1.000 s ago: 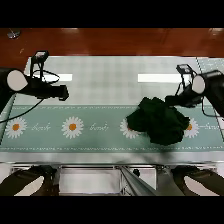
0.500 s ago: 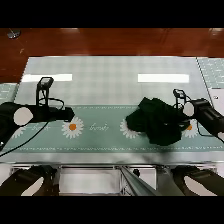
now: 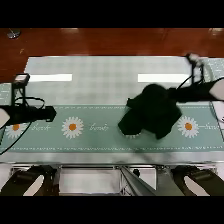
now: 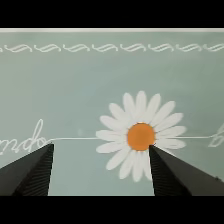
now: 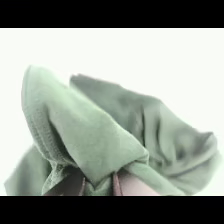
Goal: Fold the shirts.
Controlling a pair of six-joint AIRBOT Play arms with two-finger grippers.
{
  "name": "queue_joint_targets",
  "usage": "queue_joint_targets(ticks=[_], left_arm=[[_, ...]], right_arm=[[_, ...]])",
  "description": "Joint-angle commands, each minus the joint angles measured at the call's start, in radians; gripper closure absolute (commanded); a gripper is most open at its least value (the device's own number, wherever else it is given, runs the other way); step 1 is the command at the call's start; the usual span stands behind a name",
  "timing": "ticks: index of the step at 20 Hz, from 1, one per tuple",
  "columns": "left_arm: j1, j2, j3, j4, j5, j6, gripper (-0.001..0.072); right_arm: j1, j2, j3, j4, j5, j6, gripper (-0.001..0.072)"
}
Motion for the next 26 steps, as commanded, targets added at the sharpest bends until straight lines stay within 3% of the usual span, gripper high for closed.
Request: queue_joint_targets(ticks=[1,7,10,15,19,23,26], left_arm=[[0.03,0.171,-0.032,-0.18,-0.017,0.013,0.0007],[0.03,0.238,-0.117,-0.243,-0.002,0.01,0.0007],[0.03,0.211,-0.138,-0.244,0.002,0.01,0.0007],[0.03,0.16,-0.155,-0.243,0.03,0.011,0.0007],[0.03,0.122,-0.155,-0.243,0.08,0.013,0.0007],[0.03,0.106,-0.155,-0.243,0.081,0.013,0.0007],[0.03,0.104,-0.156,-0.243,0.081,0.013,0.0007]], right_arm=[[0.021,0.06,0.311,-0.021,0.034,-0.064,0.0675],[0.11,-0.042,0.841,-0.026,0.072,-0.144,0.0676],[0.217,-0.11,0.955,-0.025,0.105,-0.163,0.0676],[0.473,-0.215,0.955,-0.014,0.125,-0.146,0.0675],[0.616,-0.372,0.82,-0.004,0.164,-0.082,0.0675],[0.632,-0.551,0.554,0.23,-0.007,-0.069,0.0675],[0.632,-0.682,0.515,0.406,-0.057,-0.093,0.0671]])
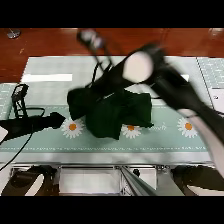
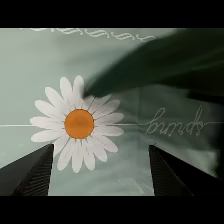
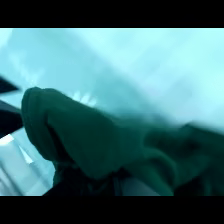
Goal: Fold the shirts.
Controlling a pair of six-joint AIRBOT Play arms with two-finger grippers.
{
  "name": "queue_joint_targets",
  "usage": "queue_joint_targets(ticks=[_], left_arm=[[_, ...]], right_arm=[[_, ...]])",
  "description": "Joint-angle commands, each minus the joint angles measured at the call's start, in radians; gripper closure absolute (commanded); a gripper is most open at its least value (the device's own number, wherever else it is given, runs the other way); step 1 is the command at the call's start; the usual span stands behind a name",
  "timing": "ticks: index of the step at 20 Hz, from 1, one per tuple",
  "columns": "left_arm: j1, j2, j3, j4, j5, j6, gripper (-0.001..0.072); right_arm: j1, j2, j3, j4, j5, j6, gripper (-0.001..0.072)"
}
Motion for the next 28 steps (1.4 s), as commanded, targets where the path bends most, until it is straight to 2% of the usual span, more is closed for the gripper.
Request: queue_joint_targets(ticks=[1,2,3,6,9,11,14,16,18,21,23,24,25,26,28], left_arm=[[0.001,-0.006,0.0,0.0,0.005,0.0,0.0007],[0.001,-0.006,0.0,0.0,0.004,0.0,0.0007],[0.0,-0.006,0.0,0.0,0.002,0.0,0.0007],[0.0,-0.006,0.0,0.0,0.0,0.001,0.0007],[0.009,-0.008,0.0,0.004,-0.074,0.001,0.0007],[0.05,-0.029,-0.014,0.002,-0.139,0.008,0.0008],[0.114,-0.1,-0.126,-0.066,-0.206,0.038,0.0008],[0.135,-0.151,-0.189,-0.12,-0.178,0.074,0.0008],[0.149,-0.22,-0.226,-0.187,-0.124,0.101,0.0008],[0.15,-0.351,-0.235,-0.394,-0.057,0.26,0.0008],[0.149,-0.434,-0.234,-0.526,0.005,0.357,0.0011],[0.149,-0.467,-0.232,-0.576,0.028,0.4,0.0117],[0.15,-0.49,-0.227,-0.616,0.043,0.437,0.0556],[0.15,-0.498,-0.22,-0.649,0.05,0.473,0.0678],[0.15,-0.497,-0.187,-0.666,0.038,0.489,0.0677]], right_arm=[[0.005,-0.142,-0.072,0.248,-0.069,-0.012,0.0458],[-0.012,-0.145,-0.071,0.274,-0.058,-0.026,0.0066],[-0.049,-0.131,-0.063,0.275,-0.026,-0.039,0.0094],[-0.268,-0.002,-0.057,0.224,0.104,-0.058,0.0095],[-0.569,0.183,-0.11,0.005,0.233,-0.06,0.0095],[-0.774,0.316,-0.292,-0.068,0.207,-0.056,0.0095],[-0.999,0.494,-0.713,0.014,0.079,-0.032,0.0096],[-1.05,0.569,-0.956,0.135,0.016,-0.076,0.0096],[-1.033,0.588,-1.11,0.24,-0.008,-0.121,0.0096],[-0.944,0.587,-1.182,0.296,-0.058,-0.142,0.0096],[-0.869,0.587,-1.183,0.299,-0.103,-0.115,0.0096],[-0.837,0.587,-1.183,0.3,-0.126,-0.095,0.0096],[-0.805,0.587,-1.183,0.3,-0.151,-0.075,0.0096],[-0.779,0.581,-1.183,0.307,-0.171,-0.056,0.0096],[-0.75,0.544,-1.183,0.337,-0.204,-0.052,0.0096]])
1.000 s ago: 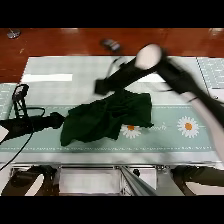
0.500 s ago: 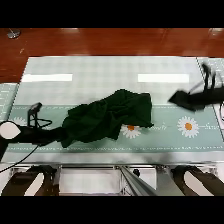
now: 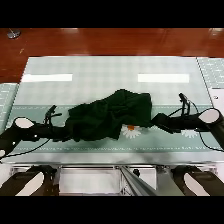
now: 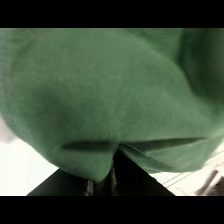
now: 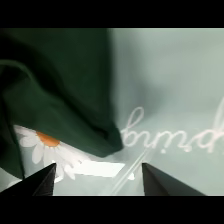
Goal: Fold the shirts.
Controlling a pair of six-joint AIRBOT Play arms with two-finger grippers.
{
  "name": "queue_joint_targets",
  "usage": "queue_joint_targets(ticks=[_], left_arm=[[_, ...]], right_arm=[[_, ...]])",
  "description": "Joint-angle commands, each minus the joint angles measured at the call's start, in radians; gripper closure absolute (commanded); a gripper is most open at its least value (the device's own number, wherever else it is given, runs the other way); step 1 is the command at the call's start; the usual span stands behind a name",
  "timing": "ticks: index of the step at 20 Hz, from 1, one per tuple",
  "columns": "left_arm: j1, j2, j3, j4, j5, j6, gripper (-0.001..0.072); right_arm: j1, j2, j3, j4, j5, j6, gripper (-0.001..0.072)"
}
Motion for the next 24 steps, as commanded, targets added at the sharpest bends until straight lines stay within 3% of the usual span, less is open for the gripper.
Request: queue_joint_targets(ticks=[1,7,8,10,14,21,24], left_arm=[[0.001,-0.038,0.043,-0.111,0.013,0.096,0.0677],[0.001,-0.038,0.087,-0.112,-0.014,0.097,0.0676],[0.001,-0.038,0.087,-0.112,-0.014,0.097,0.0676],[0.002,-0.037,0.095,-0.112,-0.014,0.106,0.0677],[0.051,0.015,0.267,-0.113,-0.079,0.114,0.0677],[0.188,0.129,1.028,-0.13,-0.099,0.048,0.0677],[0.225,0.152,1.305,-0.111,-0.113,0.036,0.0677]], right_arm=[[0.066,-0.056,-0.012,0.056,-0.088,0.028,0.0096],[0.144,-0.282,0.114,0.107,-0.127,0.021,0.0101],[0.154,-0.313,0.142,0.125,-0.126,0.02,0.0216],[0.178,-0.356,0.191,0.159,-0.102,-0.025,0.0681],[0.145,-0.341,0.399,0.095,0.007,-0.073,0.0675],[0.041,-0.227,1.279,-0.044,0.175,-0.035,0.0676],[0.04,-0.138,1.523,-0.072,0.265,-0.059,0.0675]])
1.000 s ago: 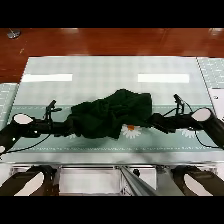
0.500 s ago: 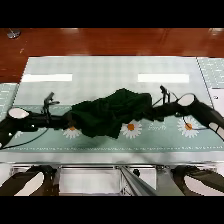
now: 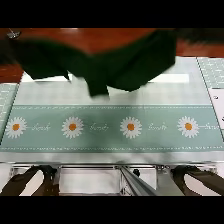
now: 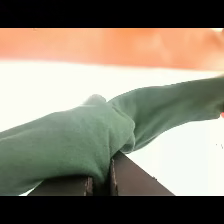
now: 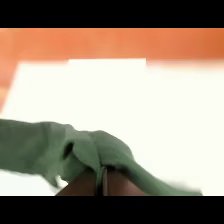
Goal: Fold the shirts.
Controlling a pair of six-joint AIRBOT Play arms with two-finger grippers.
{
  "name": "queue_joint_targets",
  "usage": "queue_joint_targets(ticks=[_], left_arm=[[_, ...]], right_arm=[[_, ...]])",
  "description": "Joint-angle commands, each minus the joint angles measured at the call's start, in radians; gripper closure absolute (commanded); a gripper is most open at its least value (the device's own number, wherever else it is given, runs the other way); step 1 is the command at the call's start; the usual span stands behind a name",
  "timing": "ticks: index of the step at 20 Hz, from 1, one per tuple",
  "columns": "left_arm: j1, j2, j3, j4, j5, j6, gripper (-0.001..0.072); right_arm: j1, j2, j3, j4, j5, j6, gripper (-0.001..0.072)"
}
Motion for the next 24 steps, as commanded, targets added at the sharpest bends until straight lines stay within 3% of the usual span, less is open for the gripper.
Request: queue_joint_targets(ticks=[1,4,8,13,17,19,21,24], left_arm=[[0.054,0.04,0.34,0.062,-0.026,-0.061,0.0677],[0.081,0.111,0.453,0.283,-0.095,-0.136,0.0677],[0.022,0.247,0.402,0.541,-0.196,-0.215,0.0677],[-0.074,0.402,0.04,0.581,-0.375,-0.287,0.0677],[-0.074,0.427,-0.374,0.579,-0.435,-0.356,0.0677],[-0.074,0.405,-0.6,0.547,-0.355,-0.356,0.0677],[-0.074,0.347,-0.787,0.451,-0.158,-0.335,0.0677],[-0.074,0.15,-0.867,0.318,0.172,-0.274,0.0677]], right_arm=[[-0.01,0.115,0.296,-0.07,0.122,-0.024,0.0675],[-0.01,0.273,0.301,-0.144,0.216,-0.032,0.0675],[-0.01,0.417,0.273,-0.248,0.359,-0.008,0.0675],[-0.01,0.51,0.05,-0.254,0.411,0.028,0.0675],[-0.01,0.51,-0.312,-0.253,0.37,0.031,0.0675],[-0.01,0.49,-0.533,-0.253,0.268,0.031,0.0675],[-0.01,0.414,-0.686,-0.258,0.105,0.029,0.0675],[-0.01,0.172,-0.684,-0.253,-0.116,0.03,0.0675]])
